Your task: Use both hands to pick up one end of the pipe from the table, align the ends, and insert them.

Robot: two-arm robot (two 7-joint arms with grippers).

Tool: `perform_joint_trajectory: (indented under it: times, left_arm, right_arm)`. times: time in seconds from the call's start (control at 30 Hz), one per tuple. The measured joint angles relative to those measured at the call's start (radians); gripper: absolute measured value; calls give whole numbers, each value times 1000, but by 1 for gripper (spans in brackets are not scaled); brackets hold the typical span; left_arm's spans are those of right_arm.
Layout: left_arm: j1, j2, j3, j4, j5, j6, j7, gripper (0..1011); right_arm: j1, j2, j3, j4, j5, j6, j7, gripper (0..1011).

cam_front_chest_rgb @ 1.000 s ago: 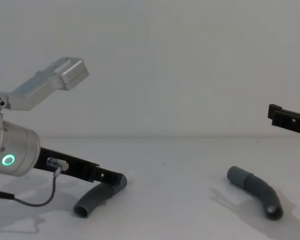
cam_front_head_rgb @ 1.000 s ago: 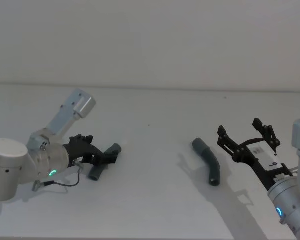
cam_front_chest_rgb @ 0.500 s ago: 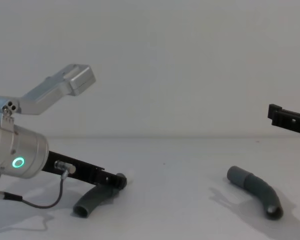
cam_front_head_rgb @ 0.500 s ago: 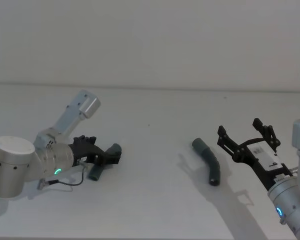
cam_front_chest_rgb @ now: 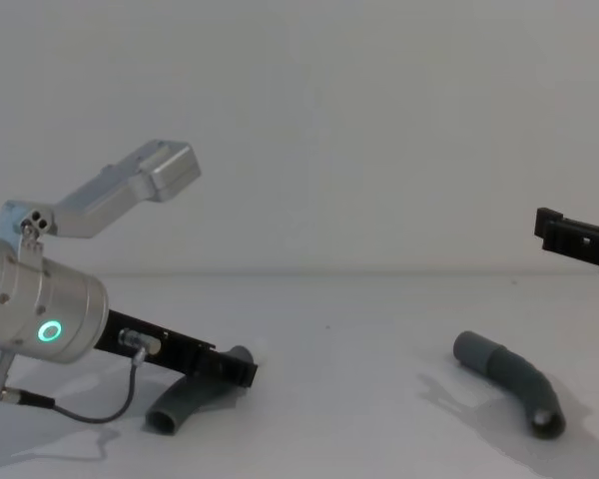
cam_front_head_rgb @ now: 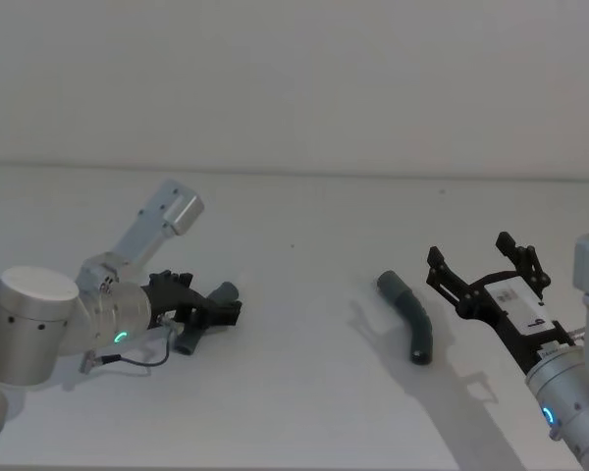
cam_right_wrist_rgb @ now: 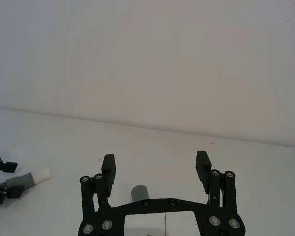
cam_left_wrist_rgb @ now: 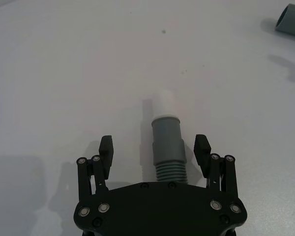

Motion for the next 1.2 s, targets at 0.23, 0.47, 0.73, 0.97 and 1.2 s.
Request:
perform_joint_trajectory:
  times: [0.23, 0.47, 0.73, 0.97, 1.2]
  left_arm:
    - [-3, -7, 1, 8, 8, 12, 0, 1001]
    - [-2, -11, 1, 9, 15, 12, 0, 894]
    - [2, -14, -1, 9, 21, 6, 0, 664]
    - [4, -15, -2, 9, 24, 2, 0, 427]
    - [5, -15, -3, 9, 25, 0, 1, 343]
  right_arm:
    - [0, 0, 0, 0, 0, 0, 0, 1001]
    - [0, 0, 0, 0, 0, 0, 0, 1001]
    - [0, 0, 0, 0, 0, 0, 0, 1001]
    - [0, 0, 0, 0, 0, 0, 0, 1001]
    - [0, 0, 0, 0, 0, 0, 0, 1001]
